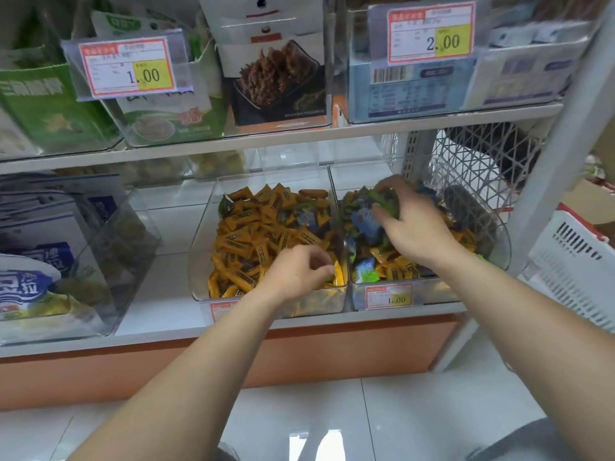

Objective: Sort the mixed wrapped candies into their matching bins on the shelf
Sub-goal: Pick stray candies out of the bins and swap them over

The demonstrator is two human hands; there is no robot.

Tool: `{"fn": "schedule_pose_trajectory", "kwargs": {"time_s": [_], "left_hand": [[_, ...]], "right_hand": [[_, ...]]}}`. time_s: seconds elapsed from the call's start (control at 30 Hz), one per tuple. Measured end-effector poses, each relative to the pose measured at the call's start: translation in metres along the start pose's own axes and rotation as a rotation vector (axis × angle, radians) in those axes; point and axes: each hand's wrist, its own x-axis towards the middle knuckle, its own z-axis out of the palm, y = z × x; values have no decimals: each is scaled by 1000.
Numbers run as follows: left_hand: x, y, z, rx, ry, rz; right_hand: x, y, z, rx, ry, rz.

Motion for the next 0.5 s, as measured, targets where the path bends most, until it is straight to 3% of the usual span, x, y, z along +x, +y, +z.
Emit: {"fn": "schedule_pose_trajectory", "kwargs": {"time_s": [0.1, 0.17, 0.3, 0.5], "left_hand": [[8, -2, 3, 113, -9, -64], [11, -5, 1, 139, -32, -88], [13, -9, -1, 77, -105, -50], [8, -15, -15, -34, -19, -37]], "right_hand": [[3, 21, 3, -402, -173, 30], [7, 25, 4, -515, -237, 133], [11, 16, 9, -531, -136, 144], [14, -8, 14, -475, -67, 3]]}}
